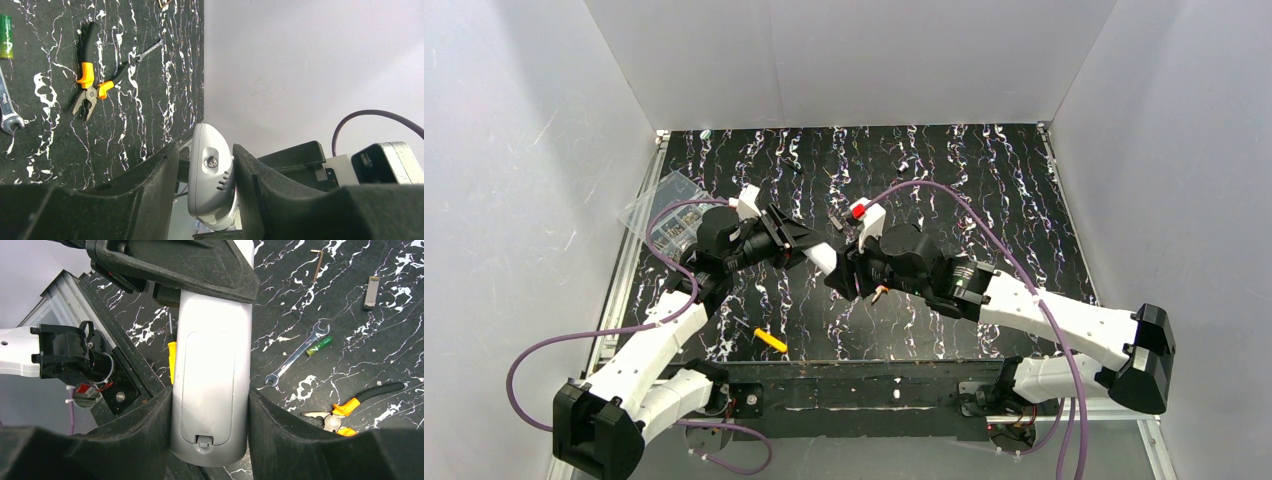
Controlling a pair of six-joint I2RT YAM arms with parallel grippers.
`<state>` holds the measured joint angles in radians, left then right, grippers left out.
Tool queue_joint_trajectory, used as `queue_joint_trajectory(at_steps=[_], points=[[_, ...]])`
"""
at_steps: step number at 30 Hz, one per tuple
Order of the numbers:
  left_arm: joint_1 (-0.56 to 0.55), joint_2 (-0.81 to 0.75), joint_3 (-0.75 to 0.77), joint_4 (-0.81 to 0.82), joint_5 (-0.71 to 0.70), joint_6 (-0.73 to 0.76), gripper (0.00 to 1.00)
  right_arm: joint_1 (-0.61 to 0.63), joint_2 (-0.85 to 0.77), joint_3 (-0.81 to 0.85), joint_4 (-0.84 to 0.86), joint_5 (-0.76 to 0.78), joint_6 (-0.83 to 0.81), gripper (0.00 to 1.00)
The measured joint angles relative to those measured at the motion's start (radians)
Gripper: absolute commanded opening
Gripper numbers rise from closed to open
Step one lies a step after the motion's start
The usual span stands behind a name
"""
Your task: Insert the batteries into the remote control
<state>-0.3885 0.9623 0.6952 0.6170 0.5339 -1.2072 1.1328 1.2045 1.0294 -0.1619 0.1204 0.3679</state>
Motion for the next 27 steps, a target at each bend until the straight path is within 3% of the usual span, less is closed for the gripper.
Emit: queue_joint_trajectory(at_steps=[11,23,25,27], points=[[0.000,0.000,-0.001,0.002,-0.004,-0.003,0.36,0.000,0.032,0.000,0.013,-0.002,0.026,0.18],[-0.004,0.000,-0.002,0.014,-0.004,-0.022,0.19,0.000,0.033,-0.002,0.030,0.008,0.048,0.18],[-0.005,0.000,-0.002,0.013,-0.004,-0.023,0.19,0.000,0.033,-0.005,0.031,0.008,0.049,0.21],[-0.006,0.001,-0.002,0.013,-0.004,-0.023,0.19,0.000,0.033,-0.005,0.031,0.008,0.049,0.38]])
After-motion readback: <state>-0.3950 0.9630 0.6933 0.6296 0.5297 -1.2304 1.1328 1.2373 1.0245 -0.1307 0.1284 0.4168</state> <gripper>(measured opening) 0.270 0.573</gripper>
